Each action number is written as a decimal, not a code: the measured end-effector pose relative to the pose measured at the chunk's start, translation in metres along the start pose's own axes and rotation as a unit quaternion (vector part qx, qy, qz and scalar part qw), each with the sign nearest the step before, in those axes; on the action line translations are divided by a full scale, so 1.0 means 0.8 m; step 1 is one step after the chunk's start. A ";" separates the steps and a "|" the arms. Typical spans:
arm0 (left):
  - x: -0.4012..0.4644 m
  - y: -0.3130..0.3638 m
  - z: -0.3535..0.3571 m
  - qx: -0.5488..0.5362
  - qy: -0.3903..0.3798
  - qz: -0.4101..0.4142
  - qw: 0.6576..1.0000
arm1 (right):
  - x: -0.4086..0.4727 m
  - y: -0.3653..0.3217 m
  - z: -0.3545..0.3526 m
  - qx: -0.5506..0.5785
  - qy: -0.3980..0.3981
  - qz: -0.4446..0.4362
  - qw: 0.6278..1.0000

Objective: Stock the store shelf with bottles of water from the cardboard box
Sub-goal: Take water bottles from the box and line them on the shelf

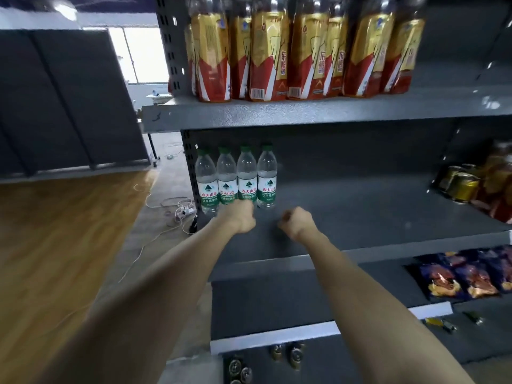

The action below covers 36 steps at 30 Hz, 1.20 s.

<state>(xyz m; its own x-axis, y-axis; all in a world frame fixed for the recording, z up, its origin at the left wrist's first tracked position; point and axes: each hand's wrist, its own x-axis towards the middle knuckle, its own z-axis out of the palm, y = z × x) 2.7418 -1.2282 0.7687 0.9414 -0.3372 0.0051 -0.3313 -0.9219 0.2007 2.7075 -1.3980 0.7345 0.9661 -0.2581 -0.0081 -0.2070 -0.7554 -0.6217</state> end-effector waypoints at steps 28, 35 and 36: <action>-0.402 0.055 0.200 0.057 -0.189 0.005 0.980 | -0.420 0.127 0.084 -0.129 -0.200 -0.005 0.971; -0.434 0.060 0.209 0.043 -0.180 0.021 0.983 | -0.461 0.134 0.087 -0.149 -0.202 -0.003 0.968; -0.438 0.062 0.211 0.037 -0.182 0.018 0.982 | -0.464 0.136 0.090 -0.153 -0.210 0.004 0.966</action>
<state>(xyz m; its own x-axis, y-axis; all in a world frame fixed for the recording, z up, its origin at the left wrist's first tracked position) 2.3850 -1.1878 0.6115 0.8486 -0.4029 -0.3427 -0.3803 -0.9151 0.1343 2.3377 -1.3410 0.6130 0.9282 -0.0463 -0.3691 -0.1890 -0.9133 -0.3607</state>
